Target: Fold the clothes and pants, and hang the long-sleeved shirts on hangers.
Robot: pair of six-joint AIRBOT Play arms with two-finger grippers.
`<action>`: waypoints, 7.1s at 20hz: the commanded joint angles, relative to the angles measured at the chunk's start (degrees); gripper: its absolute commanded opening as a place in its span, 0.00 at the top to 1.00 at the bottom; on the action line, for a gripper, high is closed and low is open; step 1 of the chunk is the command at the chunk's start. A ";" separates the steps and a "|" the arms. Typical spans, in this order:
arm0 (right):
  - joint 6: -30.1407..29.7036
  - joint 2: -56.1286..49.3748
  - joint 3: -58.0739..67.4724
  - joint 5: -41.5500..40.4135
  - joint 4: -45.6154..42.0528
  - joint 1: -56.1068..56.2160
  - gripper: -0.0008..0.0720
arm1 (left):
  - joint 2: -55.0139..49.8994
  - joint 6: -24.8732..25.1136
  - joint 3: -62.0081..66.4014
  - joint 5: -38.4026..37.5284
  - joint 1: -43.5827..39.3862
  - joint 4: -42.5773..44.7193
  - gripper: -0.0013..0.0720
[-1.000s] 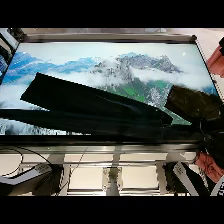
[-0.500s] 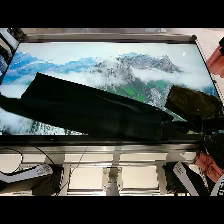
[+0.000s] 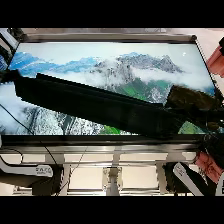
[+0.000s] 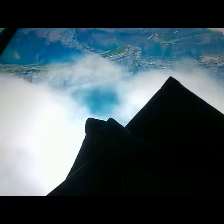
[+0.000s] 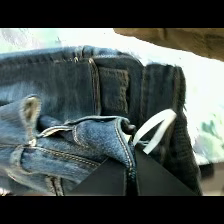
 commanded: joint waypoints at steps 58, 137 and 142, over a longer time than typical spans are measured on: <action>8.26 -7.37 23.69 0.44 -1.29 17.97 0.46 | -16.13 20.00 4.42 -25.29 16.92 -33.59 0.17; 4.81 -7.37 23.67 10.51 -0.28 25.53 0.46 | 33.07 15.06 -39.50 -34.56 -35.34 -29.16 0.92; 4.83 -7.39 23.67 9.25 -0.22 25.53 0.46 | 33.16 20.28 -44.46 -41.40 -42.32 -40.09 0.86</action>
